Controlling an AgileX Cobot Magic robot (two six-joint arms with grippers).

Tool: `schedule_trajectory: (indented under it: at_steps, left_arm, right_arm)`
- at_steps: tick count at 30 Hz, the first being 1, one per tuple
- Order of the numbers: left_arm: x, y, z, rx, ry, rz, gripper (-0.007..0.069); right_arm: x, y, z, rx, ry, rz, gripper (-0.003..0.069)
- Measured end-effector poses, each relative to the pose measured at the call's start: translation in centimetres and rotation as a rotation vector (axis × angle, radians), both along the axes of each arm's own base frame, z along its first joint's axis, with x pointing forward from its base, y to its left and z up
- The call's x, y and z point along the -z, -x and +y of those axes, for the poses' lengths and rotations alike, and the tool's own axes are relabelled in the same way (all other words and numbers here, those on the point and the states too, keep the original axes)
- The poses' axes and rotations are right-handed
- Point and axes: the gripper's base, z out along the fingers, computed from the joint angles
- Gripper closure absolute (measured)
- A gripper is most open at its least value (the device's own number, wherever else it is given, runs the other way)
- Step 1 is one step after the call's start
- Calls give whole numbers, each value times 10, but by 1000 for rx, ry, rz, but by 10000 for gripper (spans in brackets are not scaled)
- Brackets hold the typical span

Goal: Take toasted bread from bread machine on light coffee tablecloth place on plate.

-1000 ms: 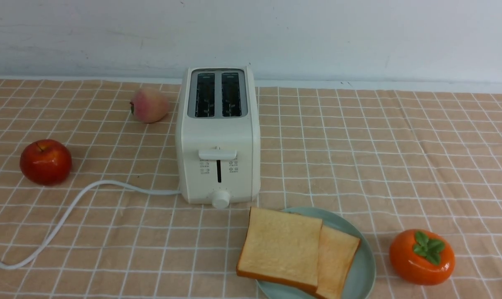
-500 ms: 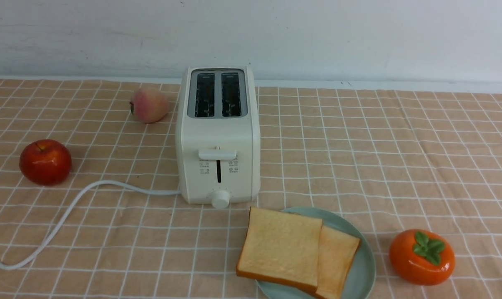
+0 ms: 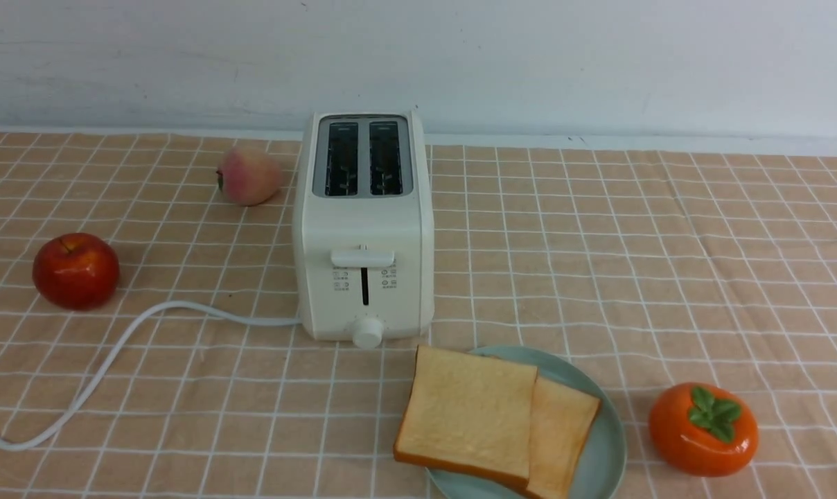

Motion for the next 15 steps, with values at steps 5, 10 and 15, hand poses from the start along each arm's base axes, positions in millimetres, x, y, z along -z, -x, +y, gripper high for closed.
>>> schedule_trajectory:
  at_steps: [5,10,15]
  left_arm:
    - [0,0,0,-4,-1,0,607]
    - [0,0,-2,49,-5,0,607]
    - [0,0,-4,80,-5,0,607]
  right_arm:
    - [21,1,-2,27,7,130,589]
    - [22,1,-3,38,8,153,582]
    - [22,1,-3,39,9,155,576]
